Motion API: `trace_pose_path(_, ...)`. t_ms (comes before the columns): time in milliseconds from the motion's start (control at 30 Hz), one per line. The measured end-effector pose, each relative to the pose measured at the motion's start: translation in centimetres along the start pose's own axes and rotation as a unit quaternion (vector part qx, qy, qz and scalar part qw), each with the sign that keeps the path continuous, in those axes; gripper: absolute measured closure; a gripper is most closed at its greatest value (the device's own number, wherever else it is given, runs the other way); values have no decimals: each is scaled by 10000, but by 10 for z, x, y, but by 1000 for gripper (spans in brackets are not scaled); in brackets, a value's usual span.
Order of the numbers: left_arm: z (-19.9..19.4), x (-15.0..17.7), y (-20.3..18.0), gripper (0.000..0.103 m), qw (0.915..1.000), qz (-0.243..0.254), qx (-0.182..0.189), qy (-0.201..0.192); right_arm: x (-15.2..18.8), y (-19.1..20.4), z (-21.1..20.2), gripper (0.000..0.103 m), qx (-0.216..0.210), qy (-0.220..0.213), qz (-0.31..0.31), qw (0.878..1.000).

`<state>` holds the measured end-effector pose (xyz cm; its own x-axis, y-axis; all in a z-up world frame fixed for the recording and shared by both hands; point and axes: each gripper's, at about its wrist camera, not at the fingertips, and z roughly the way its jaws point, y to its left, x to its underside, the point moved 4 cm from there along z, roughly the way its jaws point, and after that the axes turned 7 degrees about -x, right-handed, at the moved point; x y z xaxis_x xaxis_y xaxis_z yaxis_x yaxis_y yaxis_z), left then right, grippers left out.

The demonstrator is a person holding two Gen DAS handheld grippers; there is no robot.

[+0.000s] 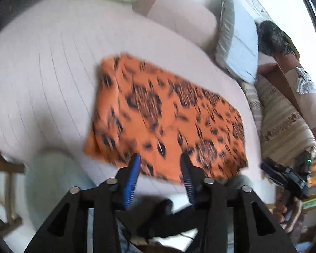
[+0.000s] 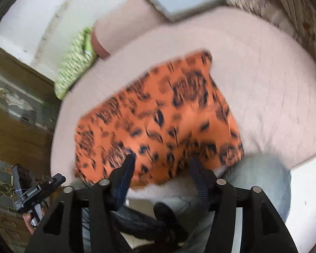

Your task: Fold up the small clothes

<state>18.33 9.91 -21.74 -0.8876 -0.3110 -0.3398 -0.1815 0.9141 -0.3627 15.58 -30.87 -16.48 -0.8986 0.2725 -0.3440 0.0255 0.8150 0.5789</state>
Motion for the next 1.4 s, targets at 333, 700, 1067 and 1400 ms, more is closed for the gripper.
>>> trace_pose_path(333, 56, -110, 29, 60, 9966, -383, -721, -72, -89, -46, 46, 42, 171, 115, 222, 9995)
trace_pose_path(700, 171, -180, 33, 62, 9944, -473, -770, 554, -182, -99, 117, 41, 562, 510, 603, 9953)
trace_pose_path(1067, 162, -188, 37, 95, 9986, -493, -149, 149, -183, -104, 125, 96, 320, 529, 731, 9954)
trace_pose_path(1400, 175, -202, 42, 97, 9983, -459, -358, -22, -201, -110, 123, 95, 609, 74, 739, 9954)
